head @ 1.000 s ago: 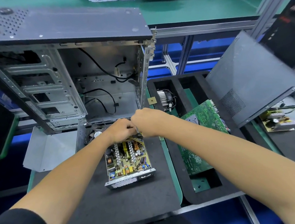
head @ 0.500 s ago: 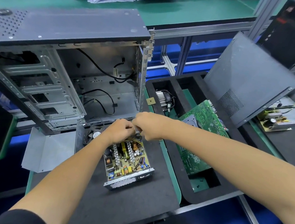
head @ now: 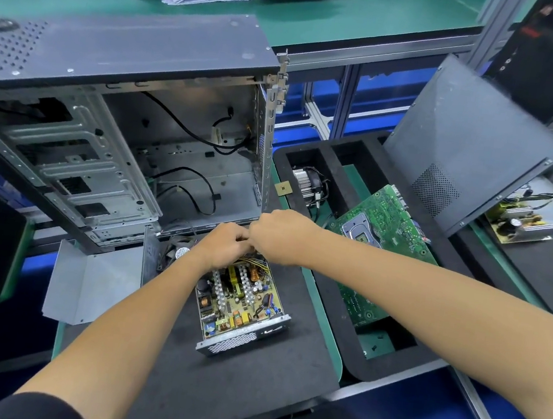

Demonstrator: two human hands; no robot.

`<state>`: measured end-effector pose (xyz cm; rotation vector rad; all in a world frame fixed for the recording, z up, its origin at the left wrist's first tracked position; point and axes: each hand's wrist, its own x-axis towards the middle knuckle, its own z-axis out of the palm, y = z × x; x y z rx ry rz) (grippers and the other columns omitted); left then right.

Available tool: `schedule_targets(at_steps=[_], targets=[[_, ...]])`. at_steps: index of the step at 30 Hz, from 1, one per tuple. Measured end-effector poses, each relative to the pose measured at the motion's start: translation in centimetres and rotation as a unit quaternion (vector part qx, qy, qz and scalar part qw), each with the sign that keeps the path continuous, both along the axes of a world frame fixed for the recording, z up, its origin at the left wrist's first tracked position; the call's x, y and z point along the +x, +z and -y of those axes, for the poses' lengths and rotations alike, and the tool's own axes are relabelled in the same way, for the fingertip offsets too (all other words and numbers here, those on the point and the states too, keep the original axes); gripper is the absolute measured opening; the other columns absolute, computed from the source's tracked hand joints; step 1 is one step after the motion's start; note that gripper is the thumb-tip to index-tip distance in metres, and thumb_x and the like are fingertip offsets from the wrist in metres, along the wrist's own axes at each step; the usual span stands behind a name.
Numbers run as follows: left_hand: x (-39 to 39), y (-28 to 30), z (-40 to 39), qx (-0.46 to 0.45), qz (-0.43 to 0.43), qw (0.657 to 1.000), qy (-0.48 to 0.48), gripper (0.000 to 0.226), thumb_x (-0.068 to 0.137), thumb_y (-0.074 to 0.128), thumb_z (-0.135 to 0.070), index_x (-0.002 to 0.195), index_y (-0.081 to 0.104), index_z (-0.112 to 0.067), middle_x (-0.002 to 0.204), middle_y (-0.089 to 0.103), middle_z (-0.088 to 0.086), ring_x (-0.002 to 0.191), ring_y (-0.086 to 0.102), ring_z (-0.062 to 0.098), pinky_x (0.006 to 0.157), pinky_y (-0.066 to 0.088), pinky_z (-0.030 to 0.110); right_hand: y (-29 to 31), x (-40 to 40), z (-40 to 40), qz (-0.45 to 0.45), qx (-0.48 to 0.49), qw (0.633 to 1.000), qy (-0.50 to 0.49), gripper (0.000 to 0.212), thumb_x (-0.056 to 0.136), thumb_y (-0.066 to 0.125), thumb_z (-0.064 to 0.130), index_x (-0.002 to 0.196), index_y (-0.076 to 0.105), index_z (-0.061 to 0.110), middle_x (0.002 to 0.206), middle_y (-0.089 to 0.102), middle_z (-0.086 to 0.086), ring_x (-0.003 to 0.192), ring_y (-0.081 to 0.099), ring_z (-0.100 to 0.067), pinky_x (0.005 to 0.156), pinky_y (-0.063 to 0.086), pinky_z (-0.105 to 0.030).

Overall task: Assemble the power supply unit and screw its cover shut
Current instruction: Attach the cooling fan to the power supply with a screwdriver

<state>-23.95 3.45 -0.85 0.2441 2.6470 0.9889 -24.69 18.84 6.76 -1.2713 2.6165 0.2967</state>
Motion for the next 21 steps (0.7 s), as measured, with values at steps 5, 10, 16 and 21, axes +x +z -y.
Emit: schedule_targets(at_steps=[5,10,16,21], targets=[[0.2,0.1,-0.1,0.003,0.018,1.000,0.005,0.030,0.086,0.055,-0.012,0.056,0.060,-0.018,0.054,0.053,-0.006,0.052,0.040,0.006,0.056,0.031,0.031,0.3,-0.9,0.0,-0.020,0.007,0.999,-0.046,0.015,0.099,0.045,0.015,0.101,0.057,0.008,0.099,0.061,-0.010,0.077,0.057,-0.027,0.058,0.040,-0.034],[0.2,0.3,-0.2,0.003,0.023,1.000,0.007,0.022,0.087,0.056,-0.012,0.067,0.064,-0.008,0.061,0.056,-0.006,0.057,0.045,0.007,0.056,0.034,0.027,1.1,-1.2,-0.4,0.050,0.045,0.996,-0.056,0.022,0.100,0.043,0.020,0.114,0.051,0.005,0.110,0.055,-0.012,0.080,0.056,-0.024,0.061,0.039,-0.030],[0.1,0.2,-0.1,0.003,0.027,1.000,0.006,0.025,0.085,0.056,-0.012,0.062,0.060,-0.005,0.058,0.051,-0.007,0.053,0.039,0.008,0.055,0.032,0.028,2.0,-0.9,-0.3,0.029,0.033,0.999,-0.020,0.010,0.088,0.053,0.002,0.080,0.052,0.008,0.086,0.052,-0.009,0.061,0.048,-0.017,0.045,0.028,-0.022],[0.0,0.2,-0.2,0.010,0.012,1.000,0.000,0.037,0.085,0.059,-0.014,0.053,0.043,-0.008,0.047,0.036,-0.009,0.044,0.028,0.008,0.046,0.022,0.023,1.7,-0.7,0.5,0.020,0.010,1.000,0.011,0.034,0.081,0.053,0.000,0.058,0.033,0.015,0.057,0.041,-0.002,0.051,0.046,-0.018,0.044,0.035,-0.026]])
